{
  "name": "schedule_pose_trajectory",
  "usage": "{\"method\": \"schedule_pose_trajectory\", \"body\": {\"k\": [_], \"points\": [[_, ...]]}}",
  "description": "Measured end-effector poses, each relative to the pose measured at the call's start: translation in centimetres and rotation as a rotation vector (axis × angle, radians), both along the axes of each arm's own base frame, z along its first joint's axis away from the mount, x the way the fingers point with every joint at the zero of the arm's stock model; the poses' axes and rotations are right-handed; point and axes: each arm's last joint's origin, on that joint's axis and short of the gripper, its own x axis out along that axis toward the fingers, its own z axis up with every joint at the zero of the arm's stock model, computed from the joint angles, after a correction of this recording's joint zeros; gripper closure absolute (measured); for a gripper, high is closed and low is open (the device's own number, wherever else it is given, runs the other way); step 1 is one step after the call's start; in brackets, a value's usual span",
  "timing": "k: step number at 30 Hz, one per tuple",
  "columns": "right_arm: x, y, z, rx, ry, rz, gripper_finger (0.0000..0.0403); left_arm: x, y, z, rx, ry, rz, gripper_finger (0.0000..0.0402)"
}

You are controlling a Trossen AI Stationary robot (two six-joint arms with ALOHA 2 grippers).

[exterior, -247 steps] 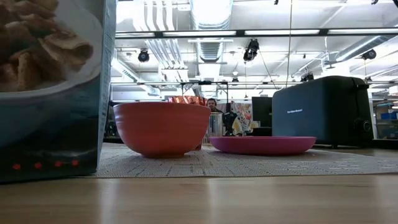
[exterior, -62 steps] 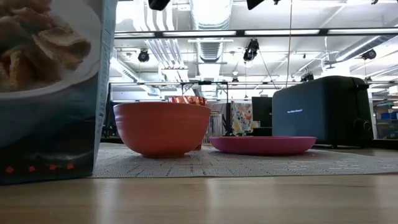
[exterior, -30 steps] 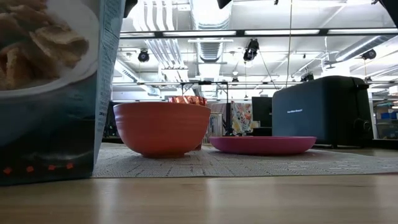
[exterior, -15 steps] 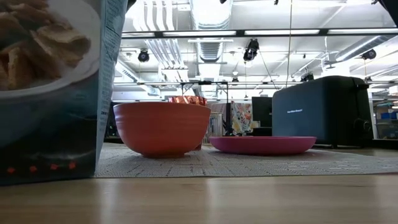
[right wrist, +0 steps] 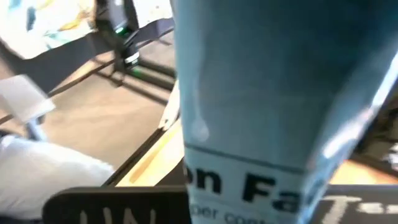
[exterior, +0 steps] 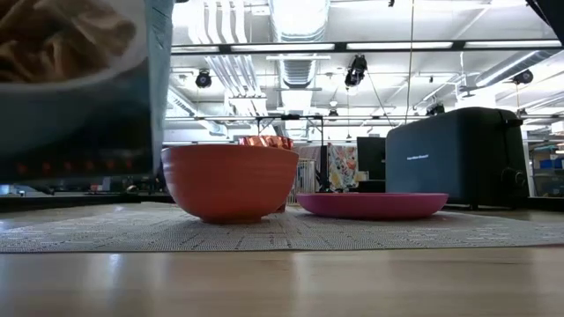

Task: Arrange a breakfast setting
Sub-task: Pour the cereal from the blue cereal box into the orange bowl

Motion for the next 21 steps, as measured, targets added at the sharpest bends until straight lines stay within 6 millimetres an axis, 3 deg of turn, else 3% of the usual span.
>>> {"method": "schedule_pose_trajectory", "body": {"k": [6, 11, 15, 21], "points": [[0.3, -1.2, 0.7, -0.037, -0.032, -0.083, 0.0394, -0.7, -0.4, 3.2, 0.092, 0.022, -0.025, 0.0226], [0.9, -3.8, 1.0, -0.069, -0.054, -0.228, 0.0395, -1.0, -2.0, 5.4, 0.063, -0.011, -0.014, 0.0231], [1.3, -6.5, 1.2, -0.055, -0.081, -0.323, 0.0395, -0.7, -3.3, 5.9, 0.068, -0.076, 0.015, 0.0240], [1.6, -11.4, 2.1, -0.031, -0.166, -0.489, 0.0395, -0.3, -4.7, 4.6, 0.107, -0.075, 0.013, 0.0251]]}}
